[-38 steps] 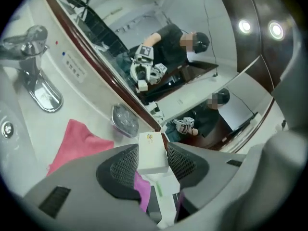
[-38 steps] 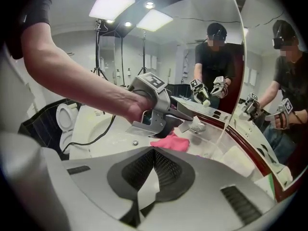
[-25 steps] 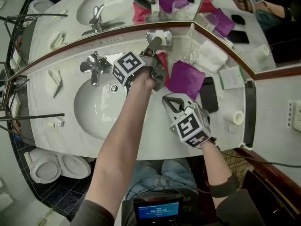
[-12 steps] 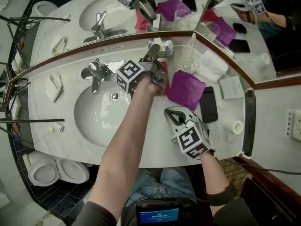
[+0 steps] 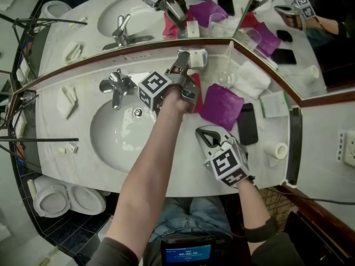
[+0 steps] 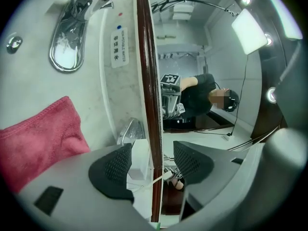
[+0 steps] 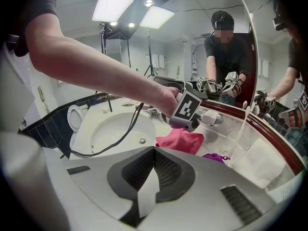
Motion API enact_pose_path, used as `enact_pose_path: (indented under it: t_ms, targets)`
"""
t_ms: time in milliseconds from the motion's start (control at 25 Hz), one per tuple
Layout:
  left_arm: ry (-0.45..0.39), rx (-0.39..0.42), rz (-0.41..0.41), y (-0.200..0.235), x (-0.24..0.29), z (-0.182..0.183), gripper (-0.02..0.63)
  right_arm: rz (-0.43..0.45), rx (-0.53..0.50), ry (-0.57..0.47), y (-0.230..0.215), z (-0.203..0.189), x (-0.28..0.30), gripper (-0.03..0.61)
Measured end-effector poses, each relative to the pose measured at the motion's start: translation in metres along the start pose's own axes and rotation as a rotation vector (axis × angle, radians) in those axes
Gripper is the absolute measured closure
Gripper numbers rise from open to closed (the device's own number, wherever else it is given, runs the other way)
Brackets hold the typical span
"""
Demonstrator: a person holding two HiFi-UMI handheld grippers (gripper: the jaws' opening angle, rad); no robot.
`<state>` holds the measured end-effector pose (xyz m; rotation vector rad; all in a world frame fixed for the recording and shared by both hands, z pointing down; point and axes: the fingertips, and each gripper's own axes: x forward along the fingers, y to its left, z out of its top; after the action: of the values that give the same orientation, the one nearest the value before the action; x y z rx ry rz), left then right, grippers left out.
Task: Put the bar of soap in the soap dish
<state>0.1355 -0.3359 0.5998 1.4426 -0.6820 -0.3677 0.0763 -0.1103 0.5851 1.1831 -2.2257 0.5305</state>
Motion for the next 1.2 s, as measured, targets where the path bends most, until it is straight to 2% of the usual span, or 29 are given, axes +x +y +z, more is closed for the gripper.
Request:
enact_pose_path:
  t_ms: [400, 480, 520, 800, 920, 1200]
  targets:
    - [0.0, 0.007, -0.006, -0.015, -0.013, -0.001, 0.345, -0.018, 0.008, -0.003, 0.002, 0.007, -0.012, 0.561]
    - [0.01, 0.017, -0.019, -0.023, -0.021, -0.004, 0.353, -0.028, 0.012, 0.002, 0.004, 0.007, -0.018, 0.561]
    - [0.021, 0.033, -0.026, -0.028, -0.026, -0.008, 0.379, -0.035, 0.015, 0.004, 0.005, 0.007, -0.022, 0.561]
    - [0.083, 0.238, -0.034, -0.07, -0.093, -0.027, 0.614, -0.105, 0.039, 0.006, 0.017, 0.018, -0.053, 0.561]
    - [0.13, 0.345, -0.069, -0.092, -0.122, -0.033, 0.614, -0.142, 0.068, -0.004, 0.019, 0.026, -0.066, 0.561]
    - [0.249, 0.664, -0.1, -0.124, -0.186, -0.043, 0.614, -0.225, 0.161, -0.048, 0.025, 0.025, -0.09, 0.561]
